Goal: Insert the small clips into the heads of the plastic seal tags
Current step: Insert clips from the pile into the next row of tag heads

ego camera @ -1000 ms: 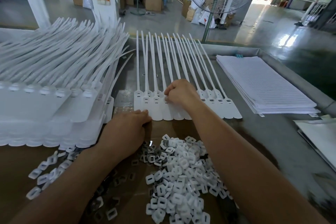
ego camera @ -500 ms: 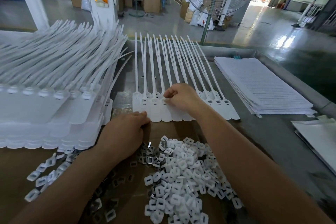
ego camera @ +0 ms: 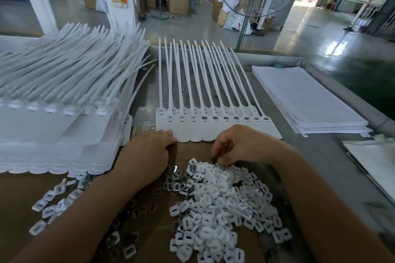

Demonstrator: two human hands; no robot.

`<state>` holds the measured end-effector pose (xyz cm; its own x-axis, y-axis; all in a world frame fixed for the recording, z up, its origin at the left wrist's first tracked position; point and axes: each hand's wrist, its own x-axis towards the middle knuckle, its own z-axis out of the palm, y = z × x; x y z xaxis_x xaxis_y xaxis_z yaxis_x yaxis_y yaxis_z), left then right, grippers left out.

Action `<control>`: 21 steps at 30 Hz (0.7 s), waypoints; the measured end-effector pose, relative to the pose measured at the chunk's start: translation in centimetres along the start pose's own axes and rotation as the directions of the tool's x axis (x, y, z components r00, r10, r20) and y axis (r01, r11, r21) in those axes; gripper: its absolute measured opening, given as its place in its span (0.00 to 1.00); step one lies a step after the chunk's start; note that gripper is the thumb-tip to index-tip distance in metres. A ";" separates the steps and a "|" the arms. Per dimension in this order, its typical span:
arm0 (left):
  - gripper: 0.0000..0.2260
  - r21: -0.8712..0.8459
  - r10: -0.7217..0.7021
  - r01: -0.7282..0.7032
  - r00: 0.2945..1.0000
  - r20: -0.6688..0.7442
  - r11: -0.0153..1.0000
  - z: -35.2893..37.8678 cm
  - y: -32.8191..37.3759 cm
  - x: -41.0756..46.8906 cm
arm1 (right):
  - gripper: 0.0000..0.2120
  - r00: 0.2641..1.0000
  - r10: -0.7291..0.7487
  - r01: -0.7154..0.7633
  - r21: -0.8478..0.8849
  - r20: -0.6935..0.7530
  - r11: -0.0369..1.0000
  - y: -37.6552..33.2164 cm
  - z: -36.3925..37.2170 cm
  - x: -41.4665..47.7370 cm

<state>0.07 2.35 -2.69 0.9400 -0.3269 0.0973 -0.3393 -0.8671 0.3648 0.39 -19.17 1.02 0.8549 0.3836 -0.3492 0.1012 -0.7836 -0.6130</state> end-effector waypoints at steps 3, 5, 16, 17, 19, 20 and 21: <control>0.22 -0.001 -0.003 0.003 1.000 0.008 1.000 0.0 0.0 0.0 | 0.07 1.000 -0.016 0.016 -0.033 0.004 0.999 0.1 0.1 0.1; 0.22 0.002 0.002 -0.002 1.000 0.006 1.000 0.0 0.0 0.1 | 0.07 1.000 -0.025 0.025 -0.049 -0.002 0.999 0.1 0.1 0.1; 0.22 -0.003 0.013 -0.014 1.000 -0.017 1.000 0.2 -0.2 0.1 | 0.06 0.998 -0.051 0.054 -0.078 0.041 0.995 0.2 0.1 -0.6; 0.22 0.000 0.014 -0.014 1.000 -0.018 1.000 0.2 -0.2 0.1 | 0.06 0.998 -0.056 0.057 -0.047 0.019 0.997 0.3 0.0 -0.6; 0.21 0.008 0.013 -0.013 1.000 -0.014 1.000 0.2 -0.2 0.1 | 0.06 0.997 -0.072 0.073 0.029 -0.041 0.997 0.5 -0.2 -0.6; 0.22 0.011 0.011 -0.011 1.000 -0.011 1.000 0.2 -0.2 0.1 | 0.06 0.994 -0.080 0.083 0.048 -0.069 0.995 0.6 -0.2 -0.5; 0.22 0.014 0.009 -0.009 1.000 -0.008 1.000 0.1 -0.2 0.1 | 0.06 0.992 -0.085 0.089 0.043 -0.093 0.995 0.6 -0.2 -0.4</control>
<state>0.25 2.45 -2.89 0.9372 -0.3317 0.1075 -0.3479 -0.8693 0.3510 0.22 -19.87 0.91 0.8870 0.4013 -0.2284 0.1548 -0.7244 -0.6718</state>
